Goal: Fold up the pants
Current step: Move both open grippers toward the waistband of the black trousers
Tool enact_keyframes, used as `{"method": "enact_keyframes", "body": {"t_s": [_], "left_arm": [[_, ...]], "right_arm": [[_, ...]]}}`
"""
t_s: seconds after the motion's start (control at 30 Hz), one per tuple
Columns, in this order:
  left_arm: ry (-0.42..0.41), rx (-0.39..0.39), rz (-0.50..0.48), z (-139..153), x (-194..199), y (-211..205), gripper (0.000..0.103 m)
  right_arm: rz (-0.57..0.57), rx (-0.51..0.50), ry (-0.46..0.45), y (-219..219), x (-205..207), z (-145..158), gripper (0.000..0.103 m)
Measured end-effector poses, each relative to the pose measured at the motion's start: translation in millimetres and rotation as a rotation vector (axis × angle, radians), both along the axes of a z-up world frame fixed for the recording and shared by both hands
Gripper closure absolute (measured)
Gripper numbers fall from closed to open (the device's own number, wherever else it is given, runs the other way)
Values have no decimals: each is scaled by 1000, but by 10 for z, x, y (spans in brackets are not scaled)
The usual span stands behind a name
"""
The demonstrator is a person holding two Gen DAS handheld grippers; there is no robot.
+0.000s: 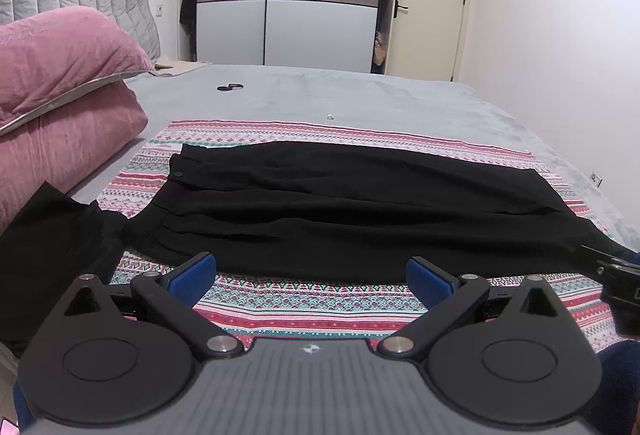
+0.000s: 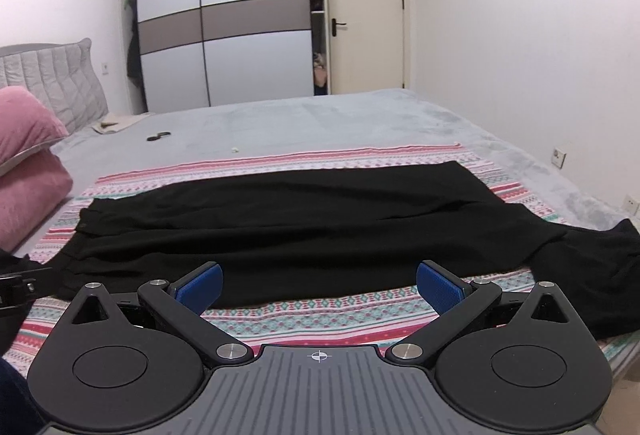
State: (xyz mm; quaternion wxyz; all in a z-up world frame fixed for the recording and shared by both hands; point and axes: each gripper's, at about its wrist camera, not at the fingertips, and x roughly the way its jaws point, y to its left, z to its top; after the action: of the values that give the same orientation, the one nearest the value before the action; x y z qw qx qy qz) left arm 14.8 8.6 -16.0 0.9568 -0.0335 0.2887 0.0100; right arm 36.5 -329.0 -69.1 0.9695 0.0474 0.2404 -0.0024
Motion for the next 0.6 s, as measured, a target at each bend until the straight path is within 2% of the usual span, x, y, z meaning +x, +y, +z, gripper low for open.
{"method": "enact_keyframes", "body": {"t_s": [0.6], "left_arm": [[41, -3, 5, -55, 160, 40, 0]], "right_arm": [[8, 18, 59, -123, 107, -161, 0]]}}
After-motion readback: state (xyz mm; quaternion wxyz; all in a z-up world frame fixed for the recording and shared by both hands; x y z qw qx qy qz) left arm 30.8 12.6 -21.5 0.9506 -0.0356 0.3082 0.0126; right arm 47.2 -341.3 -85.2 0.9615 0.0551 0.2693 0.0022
